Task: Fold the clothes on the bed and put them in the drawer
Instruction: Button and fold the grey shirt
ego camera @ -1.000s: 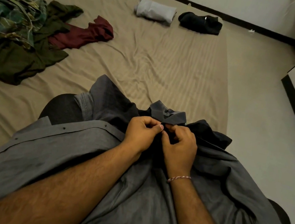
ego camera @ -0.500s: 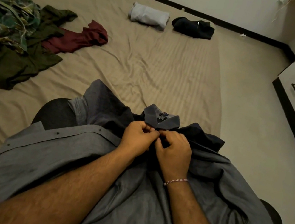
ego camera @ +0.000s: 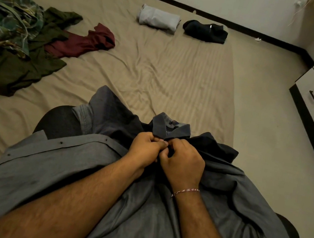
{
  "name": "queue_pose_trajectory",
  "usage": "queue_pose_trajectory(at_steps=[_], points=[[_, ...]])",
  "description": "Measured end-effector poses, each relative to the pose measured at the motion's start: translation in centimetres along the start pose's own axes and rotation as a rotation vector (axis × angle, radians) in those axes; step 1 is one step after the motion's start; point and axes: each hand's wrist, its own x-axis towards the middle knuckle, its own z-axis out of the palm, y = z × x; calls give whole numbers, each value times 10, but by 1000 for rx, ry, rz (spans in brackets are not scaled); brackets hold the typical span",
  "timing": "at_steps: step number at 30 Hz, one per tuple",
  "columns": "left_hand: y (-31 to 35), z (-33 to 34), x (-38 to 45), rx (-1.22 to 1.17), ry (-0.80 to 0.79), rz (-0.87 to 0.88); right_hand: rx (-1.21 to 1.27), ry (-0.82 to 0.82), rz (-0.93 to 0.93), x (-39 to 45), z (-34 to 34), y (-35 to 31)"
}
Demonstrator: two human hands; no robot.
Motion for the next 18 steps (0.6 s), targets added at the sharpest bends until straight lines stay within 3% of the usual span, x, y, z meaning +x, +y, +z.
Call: queue_pose_trajectory(at_steps=[6,12,18], points=[[0,5,-4,-206,-23,-48,142,22,96,0,0,1],[5,5,-8,-301,-105,-80,200,-7,50,-1,2,0],[8,0,-6,-125,-72,47,178,-83,66,-5,15,2]])
